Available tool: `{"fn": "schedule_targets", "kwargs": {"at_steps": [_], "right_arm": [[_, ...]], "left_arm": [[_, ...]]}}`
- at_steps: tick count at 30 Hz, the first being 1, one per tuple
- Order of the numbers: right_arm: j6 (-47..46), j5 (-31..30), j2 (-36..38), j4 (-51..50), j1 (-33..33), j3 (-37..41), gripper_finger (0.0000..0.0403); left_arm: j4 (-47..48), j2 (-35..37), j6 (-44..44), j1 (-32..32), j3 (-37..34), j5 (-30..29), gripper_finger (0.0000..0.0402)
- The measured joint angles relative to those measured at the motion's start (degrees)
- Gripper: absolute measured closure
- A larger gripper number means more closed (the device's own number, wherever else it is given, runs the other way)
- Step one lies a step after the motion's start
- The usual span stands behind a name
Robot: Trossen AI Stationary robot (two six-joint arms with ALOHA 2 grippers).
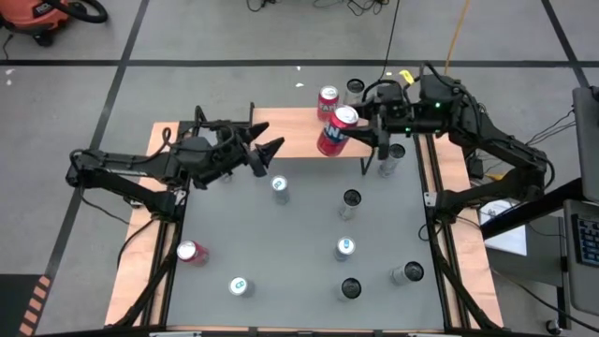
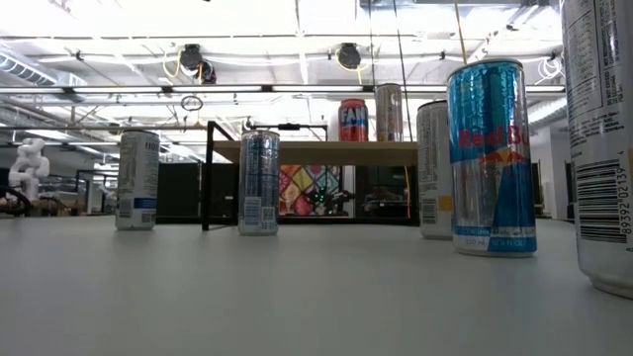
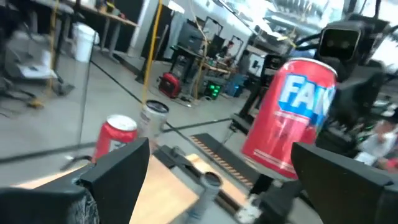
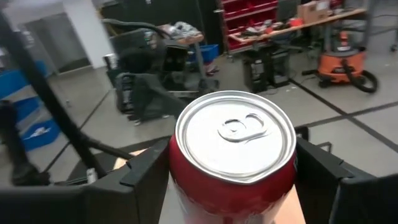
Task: Place canned beverage on shelf
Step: Put the right orange soda can on the shelf aligned with the other orange soda can
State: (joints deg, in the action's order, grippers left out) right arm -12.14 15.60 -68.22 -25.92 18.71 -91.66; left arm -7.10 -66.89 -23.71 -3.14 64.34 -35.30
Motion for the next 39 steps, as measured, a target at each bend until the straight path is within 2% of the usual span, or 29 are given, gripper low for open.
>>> {"fn": "schedule_targets", "kwargs": {"at_steps": [6,15,18,21,25,34,39], "right_arm": [[2.51,10.50,0.55,-1.96,3.91,0.00,0.0163],[8.31,25.60,-2.35,-2.59,9.34,0.00,0.0163],[8.37,29.65,-3.89,-2.62,10.63,0.00,0.0163],[8.41,32.21,-5.26,-2.20,10.96,0.00,0.0163],[7.20,32.57,-6.58,-0.15,10.96,0.00,0.0163],[-5.87,32.39,-8.36,8.14,10.26,0.00,0.0163],[-8.27,29.43,-8.54,8.11,9.05,0.00,0.0163]], "left_arm": [[-0.13,-0.06,-11.94,-0.11,0.00,10.28,0.0008],[-0.43,-0.50,-11.51,0.65,0.00,11.99,0.0008],[-0.39,-0.55,-11.49,2.34,0.00,15.10,0.0008],[-0.19,-0.55,-11.10,4.89,0.00,21.04,0.0008],[-0.11,-1.34,-8.61,9.68,0.00,32.33,0.0008],[-5.00,-4.79,-9.00,19.77,0.00,56.44,0.0008],[-6.84,-7.35,-9.86,22.82,0.00,65.72,0.0008]]}}
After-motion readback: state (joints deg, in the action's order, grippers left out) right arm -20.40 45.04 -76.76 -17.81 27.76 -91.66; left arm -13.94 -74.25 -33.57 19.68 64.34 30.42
